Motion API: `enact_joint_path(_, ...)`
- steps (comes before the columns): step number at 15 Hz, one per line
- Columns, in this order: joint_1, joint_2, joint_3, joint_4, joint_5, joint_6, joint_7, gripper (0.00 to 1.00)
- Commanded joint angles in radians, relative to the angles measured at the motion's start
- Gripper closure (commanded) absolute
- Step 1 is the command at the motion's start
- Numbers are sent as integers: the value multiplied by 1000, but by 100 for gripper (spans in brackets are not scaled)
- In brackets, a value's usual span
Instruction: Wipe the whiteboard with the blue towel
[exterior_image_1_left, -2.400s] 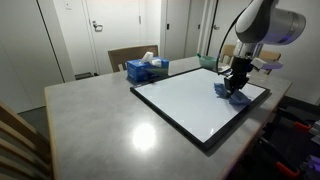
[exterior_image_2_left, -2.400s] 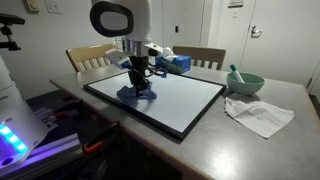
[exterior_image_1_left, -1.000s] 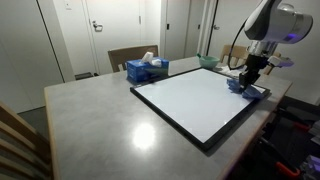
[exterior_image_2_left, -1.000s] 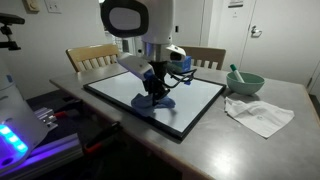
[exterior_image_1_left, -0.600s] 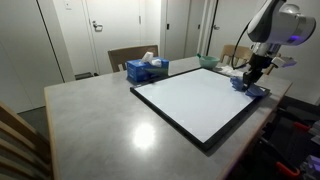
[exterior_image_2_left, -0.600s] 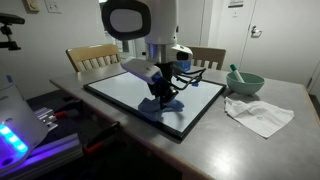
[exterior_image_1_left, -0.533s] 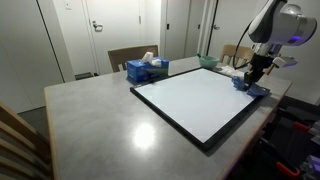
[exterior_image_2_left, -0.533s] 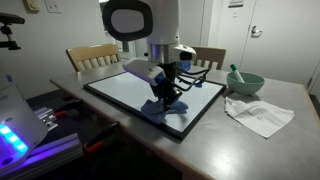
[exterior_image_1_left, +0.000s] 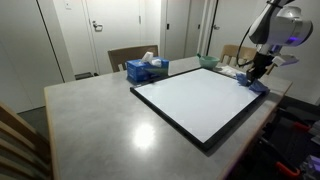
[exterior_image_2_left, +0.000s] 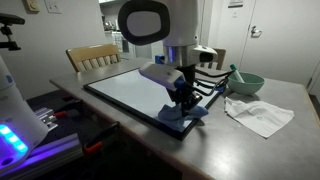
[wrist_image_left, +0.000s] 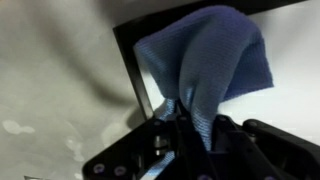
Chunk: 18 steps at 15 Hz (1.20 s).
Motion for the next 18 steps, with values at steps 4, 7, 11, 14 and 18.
enact_joint_path(4, 13, 95, 1, 88, -14, 12, 4, 96)
enact_joint_path(7, 24, 106, 6, 91, -14, 7, 6, 96)
enact_joint_path(11, 75, 102, -48, 68, -55, 22, 31, 96)
enact_joint_path(14, 157, 93, -175, 34, -330, 21, 192, 52)
enact_joint_path(18, 147, 3, -179, 3, -537, -49, 286, 23)
